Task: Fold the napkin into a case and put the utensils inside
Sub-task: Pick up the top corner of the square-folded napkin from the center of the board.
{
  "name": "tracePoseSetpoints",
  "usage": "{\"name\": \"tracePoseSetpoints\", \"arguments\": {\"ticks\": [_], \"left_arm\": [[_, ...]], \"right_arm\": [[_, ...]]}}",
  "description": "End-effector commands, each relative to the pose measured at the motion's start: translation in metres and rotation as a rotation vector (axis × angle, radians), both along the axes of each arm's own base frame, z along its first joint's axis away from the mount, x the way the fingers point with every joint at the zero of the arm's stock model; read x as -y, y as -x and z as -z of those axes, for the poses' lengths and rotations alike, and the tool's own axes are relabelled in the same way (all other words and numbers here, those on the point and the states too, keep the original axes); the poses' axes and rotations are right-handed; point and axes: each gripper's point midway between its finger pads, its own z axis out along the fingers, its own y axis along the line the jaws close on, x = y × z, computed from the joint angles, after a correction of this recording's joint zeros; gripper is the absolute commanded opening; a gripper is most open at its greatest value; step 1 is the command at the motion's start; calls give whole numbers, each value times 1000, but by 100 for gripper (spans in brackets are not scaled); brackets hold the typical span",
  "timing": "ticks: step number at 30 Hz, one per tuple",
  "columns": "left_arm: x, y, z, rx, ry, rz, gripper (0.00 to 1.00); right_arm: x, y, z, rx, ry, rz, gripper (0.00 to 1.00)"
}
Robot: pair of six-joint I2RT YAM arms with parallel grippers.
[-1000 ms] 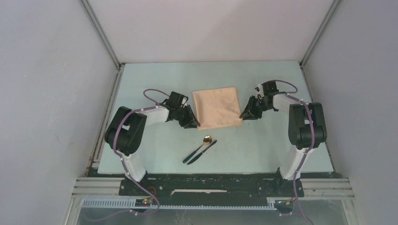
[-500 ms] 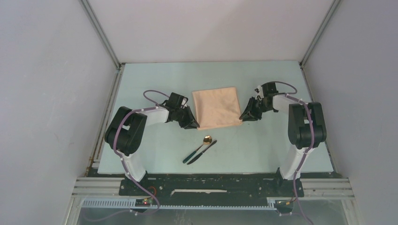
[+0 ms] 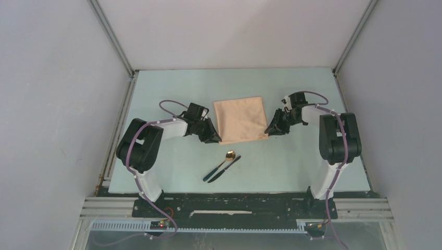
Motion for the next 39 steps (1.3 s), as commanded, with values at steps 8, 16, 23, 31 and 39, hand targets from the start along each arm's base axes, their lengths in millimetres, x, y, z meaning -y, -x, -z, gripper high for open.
{"name": "tracePoseSetpoints", "arguments": {"ticks": [8, 16, 23, 31, 39], "left_arm": [[5, 0, -1, 5, 24, 11, 25], [6, 1, 1, 1, 26, 10, 25], [6, 0, 2, 0, 26, 10, 25], [8, 2, 3, -5, 28, 10, 24], [8, 3, 4, -6, 26, 10, 24]], "right_arm": [[-11, -3, -11, 45, -68, -29, 36], [-11, -3, -12, 43, -81, -26, 36], [-14, -4, -21, 57, -145, -16, 40], [-18, -4, -17, 34, -201, 0, 48], [-15, -2, -27, 58, -193, 3, 45]]}}
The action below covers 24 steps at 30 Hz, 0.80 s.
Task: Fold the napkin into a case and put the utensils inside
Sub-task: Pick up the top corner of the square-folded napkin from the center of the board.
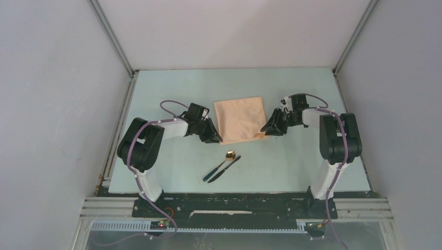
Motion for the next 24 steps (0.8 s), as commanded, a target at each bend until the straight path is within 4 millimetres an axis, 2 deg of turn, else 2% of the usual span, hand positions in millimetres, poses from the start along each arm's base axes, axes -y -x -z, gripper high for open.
{"name": "tracePoseSetpoints", "arguments": {"ticks": [1, 15, 17, 21, 24], "left_arm": [[3, 3, 3, -8, 8, 1, 24], [5, 4, 6, -16, 14, 4, 23], [6, 4, 6, -15, 17, 3, 23], [6, 5, 7, -19, 18, 3, 23], [6, 6, 8, -20, 17, 4, 23]], "right_arm": [[1, 0, -18, 46, -18, 5, 44], [5, 4, -26, 53, -16, 6, 20], [6, 4, -26, 55, -5, 7, 20], [7, 3, -26, 57, 0, 10, 28], [8, 3, -24, 58, 5, 12, 29]]}}
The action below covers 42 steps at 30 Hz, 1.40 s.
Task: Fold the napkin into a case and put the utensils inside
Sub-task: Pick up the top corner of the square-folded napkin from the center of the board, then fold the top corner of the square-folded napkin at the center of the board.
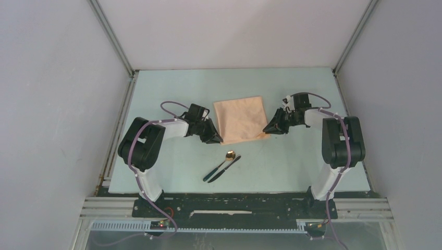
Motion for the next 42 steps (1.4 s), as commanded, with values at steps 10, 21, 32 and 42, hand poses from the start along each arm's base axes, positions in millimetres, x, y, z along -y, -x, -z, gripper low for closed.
{"name": "tracePoseSetpoints", "arguments": {"ticks": [10, 21, 32, 42], "left_arm": [[6, 7, 6, -14, 13, 12, 23], [8, 11, -4, 6, 43, -2, 34], [-10, 24, -7, -9, 96, -28, 48], [-39, 40, -6, -9, 90, -73, 50]], "right_arm": [[8, -6, -2, 33, 23, 14, 7], [-31, -21, -18, 166, 59, -91, 0], [-133, -62, -27, 185, -30, -278, 0], [-203, -108, -27, 191, -122, -305, 0]]}}
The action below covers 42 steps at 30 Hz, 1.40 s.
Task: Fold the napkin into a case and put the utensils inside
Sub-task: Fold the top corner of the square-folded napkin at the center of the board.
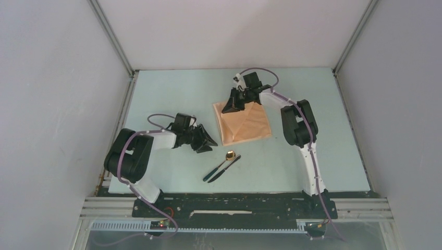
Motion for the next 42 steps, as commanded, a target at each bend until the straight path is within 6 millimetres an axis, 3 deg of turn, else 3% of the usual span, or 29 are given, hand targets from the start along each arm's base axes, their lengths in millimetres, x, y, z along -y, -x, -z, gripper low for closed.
{"name": "tracePoseSetpoints", "arguments": {"ticks": [1, 10, 26, 38, 42], "left_arm": [[-7, 7, -1, 19, -21, 10, 50], [-7, 6, -11, 48, -11, 9, 51], [-8, 11, -12, 54, -9, 13, 52], [-8, 13, -10, 47, -8, 15, 52], [-8, 12, -12, 52, -6, 17, 52]], "right_arm": [[-22, -14, -11, -26, -65, 9, 0], [-31, -35, 7, -39, -83, 52, 0], [-39, -65, 20, -33, -103, 94, 1], [-38, -70, 28, -36, -104, 95, 11], [-40, -74, 24, -29, -109, 91, 25]]}}
